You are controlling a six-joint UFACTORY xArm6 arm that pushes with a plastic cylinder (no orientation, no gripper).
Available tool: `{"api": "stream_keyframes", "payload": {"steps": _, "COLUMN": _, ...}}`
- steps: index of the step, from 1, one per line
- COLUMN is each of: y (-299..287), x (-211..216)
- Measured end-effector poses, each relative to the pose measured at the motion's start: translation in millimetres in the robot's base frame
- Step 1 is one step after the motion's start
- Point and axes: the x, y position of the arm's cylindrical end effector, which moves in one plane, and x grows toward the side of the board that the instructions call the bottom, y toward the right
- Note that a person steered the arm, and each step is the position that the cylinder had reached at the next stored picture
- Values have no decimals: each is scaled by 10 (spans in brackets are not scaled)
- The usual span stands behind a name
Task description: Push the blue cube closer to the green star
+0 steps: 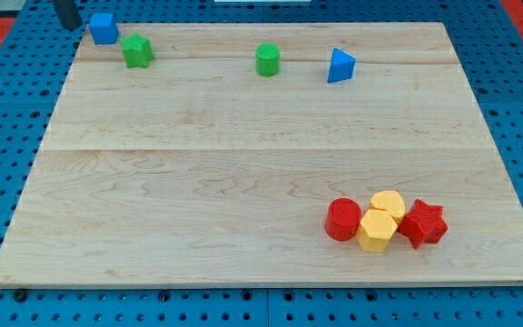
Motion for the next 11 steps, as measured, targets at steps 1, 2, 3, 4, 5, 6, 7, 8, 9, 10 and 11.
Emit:
{"api": "stream_keyframes", "payload": {"steps": 1, "y": 0, "x": 0}}
{"api": "stream_keyframes", "payload": {"steps": 2, "y": 666, "x": 13}}
{"api": "stream_keyframes", "payload": {"steps": 3, "y": 1068, "x": 66}}
{"api": "stream_keyframes", "payload": {"steps": 4, "y": 1069, "x": 186}}
{"api": "stream_keyframes", "payload": {"steps": 5, "y": 1136, "x": 3}}
{"api": "stream_keyframes", "payload": {"steps": 6, "y": 1352, "x": 5}}
{"api": "stream_keyframes", "payload": {"steps": 7, "y": 1773, "x": 116}}
{"api": "stream_keyframes", "payload": {"steps": 8, "y": 1790, "x": 342}}
{"api": "stream_keyframes", "payload": {"steps": 9, "y": 1742, "x": 556}}
{"api": "stream_keyframes", "payload": {"steps": 10, "y": 1670, "x": 653}}
{"api": "stream_keyframes", "payload": {"steps": 11, "y": 1961, "x": 651}}
